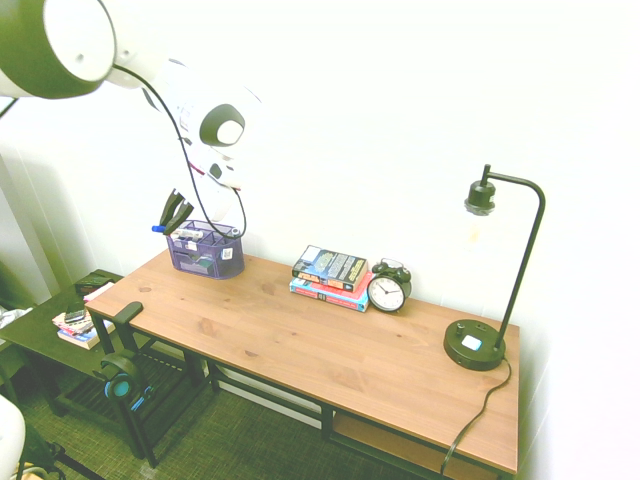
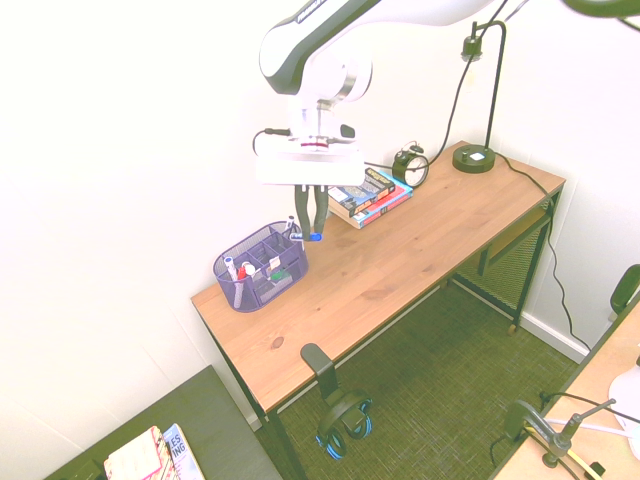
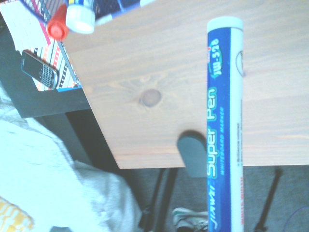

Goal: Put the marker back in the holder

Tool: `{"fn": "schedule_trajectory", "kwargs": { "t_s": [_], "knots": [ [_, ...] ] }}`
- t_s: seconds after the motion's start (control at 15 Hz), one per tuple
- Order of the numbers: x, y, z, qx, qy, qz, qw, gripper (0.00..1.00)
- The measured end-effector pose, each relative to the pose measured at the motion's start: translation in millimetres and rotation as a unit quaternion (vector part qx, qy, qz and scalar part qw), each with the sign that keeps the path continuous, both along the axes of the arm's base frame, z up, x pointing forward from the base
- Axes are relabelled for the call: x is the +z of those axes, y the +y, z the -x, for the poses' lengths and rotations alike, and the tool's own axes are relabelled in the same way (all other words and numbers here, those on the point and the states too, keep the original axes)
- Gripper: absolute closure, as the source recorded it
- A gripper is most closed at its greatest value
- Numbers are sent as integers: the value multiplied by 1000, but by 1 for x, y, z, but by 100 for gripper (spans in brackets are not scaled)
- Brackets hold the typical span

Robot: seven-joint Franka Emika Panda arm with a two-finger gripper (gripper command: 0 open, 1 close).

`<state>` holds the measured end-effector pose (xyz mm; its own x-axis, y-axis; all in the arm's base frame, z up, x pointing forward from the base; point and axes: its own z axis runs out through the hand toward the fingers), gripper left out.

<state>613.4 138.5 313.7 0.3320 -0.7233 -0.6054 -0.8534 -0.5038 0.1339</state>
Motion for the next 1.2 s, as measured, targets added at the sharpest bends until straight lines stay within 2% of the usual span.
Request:
{"fn": "schedule_trajectory", "kwargs": {
  "t_s": [0.2,0.47,0.67,1.2],
  "knots": [
    [-13,-7,-38,-70,60,-38,995,100],
    [-6,-31,-66,-172,115,-92,974,100],
    [-26,-44,-68,-194,133,-91,968,100],
    [-51,-66,-68,-214,149,-78,962,100]
  ]
}}
